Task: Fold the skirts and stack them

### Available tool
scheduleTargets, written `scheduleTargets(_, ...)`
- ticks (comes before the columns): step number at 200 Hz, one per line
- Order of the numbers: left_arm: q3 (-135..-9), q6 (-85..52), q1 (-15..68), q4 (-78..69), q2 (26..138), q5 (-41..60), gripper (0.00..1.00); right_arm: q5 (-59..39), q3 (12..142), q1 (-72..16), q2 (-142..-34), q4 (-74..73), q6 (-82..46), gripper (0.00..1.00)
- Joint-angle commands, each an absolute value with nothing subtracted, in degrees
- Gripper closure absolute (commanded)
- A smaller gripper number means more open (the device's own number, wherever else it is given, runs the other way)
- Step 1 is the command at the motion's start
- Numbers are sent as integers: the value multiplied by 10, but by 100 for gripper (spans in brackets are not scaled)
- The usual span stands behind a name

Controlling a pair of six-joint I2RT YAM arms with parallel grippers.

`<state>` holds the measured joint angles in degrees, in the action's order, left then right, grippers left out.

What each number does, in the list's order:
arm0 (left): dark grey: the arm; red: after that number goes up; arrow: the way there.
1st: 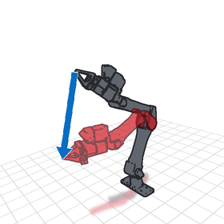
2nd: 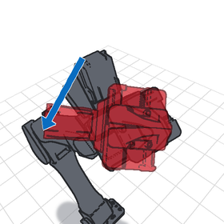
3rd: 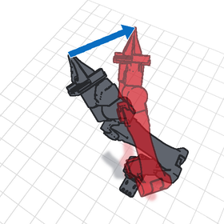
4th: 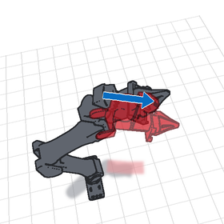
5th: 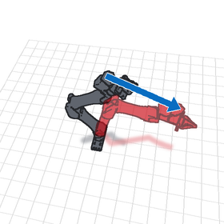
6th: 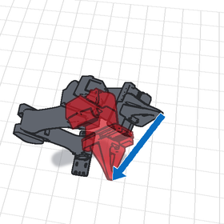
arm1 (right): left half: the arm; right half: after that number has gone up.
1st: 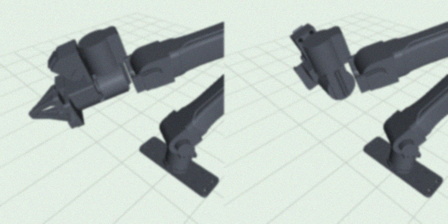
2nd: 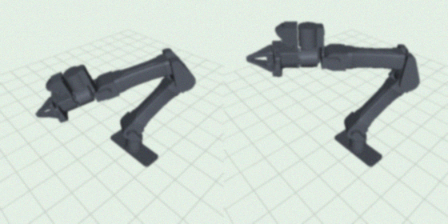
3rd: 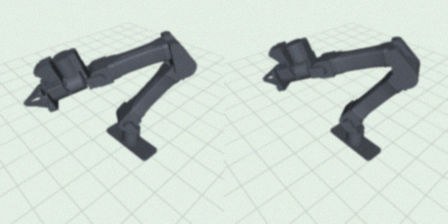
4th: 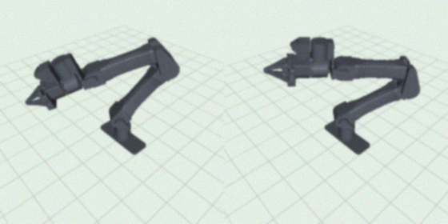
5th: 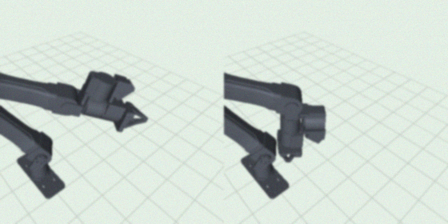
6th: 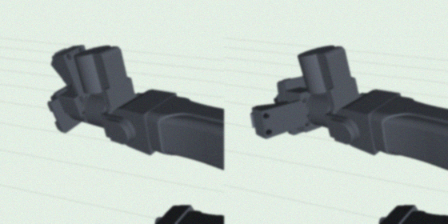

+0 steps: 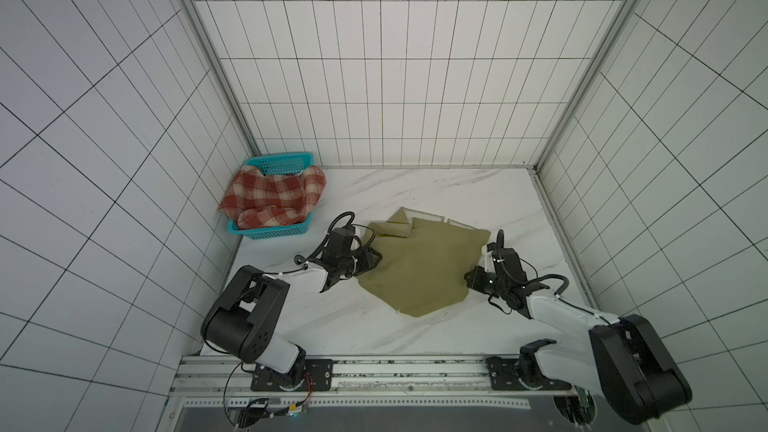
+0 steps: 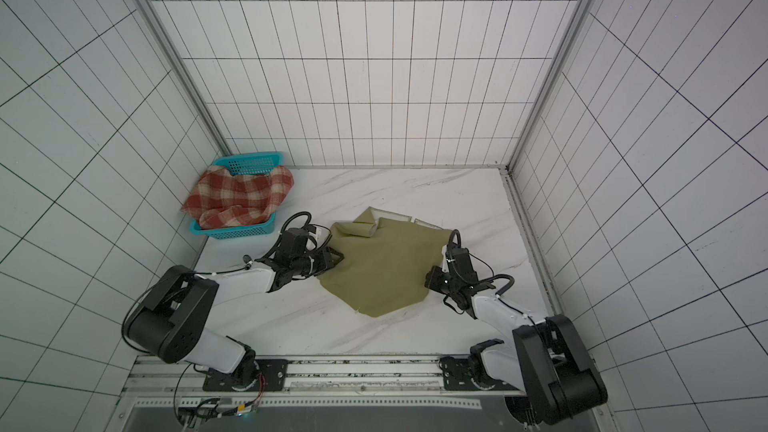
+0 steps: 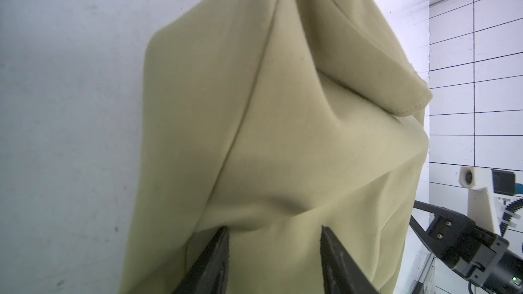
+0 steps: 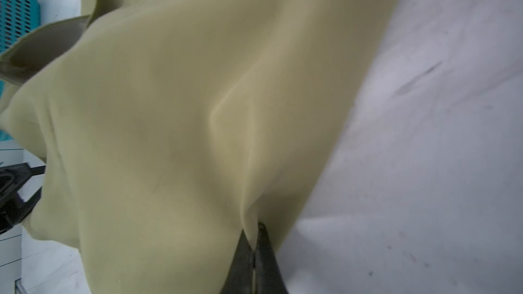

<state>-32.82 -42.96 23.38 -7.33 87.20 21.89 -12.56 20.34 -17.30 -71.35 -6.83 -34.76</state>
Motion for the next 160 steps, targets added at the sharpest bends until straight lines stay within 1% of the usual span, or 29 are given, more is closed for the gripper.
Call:
scheduleTargets(1,-320,-451,226,-93,867,227,49,-108,311,-173,-745,-95,-311,100)
scheduleTargets(59,-309,-458,211,-73,825,230,49,-128,440,-147,-869,-128,-280,100)
scheduleTargets(75,-311,-452,208,-52,813,232,48,-151,473,-132,-893,-131,-264,100)
scheduleTargets(78,-310,-451,208,-47,810,233,47,-153,478,-129,-895,-129,-263,93)
scheduleTargets(84,-311,-447,207,-34,803,235,46,-155,484,-125,-894,-125,-264,74)
scheduleTargets(88,-313,-443,206,-23,798,234,46,-154,484,-122,-891,-123,-265,64)
scheduleTargets(93,-312,-438,205,-9,789,233,45,-151,483,-121,-886,-121,-265,56)
scheduleTargets(98,-313,-433,205,5,780,230,44,-147,479,-120,-879,-119,-264,51)
scheduleTargets(122,-307,-405,204,75,737,218,42,-142,437,-120,-836,-105,-270,44)
scheduleTargets(160,-287,-379,209,121,699,240,41,-162,358,-120,-766,-81,-283,43)
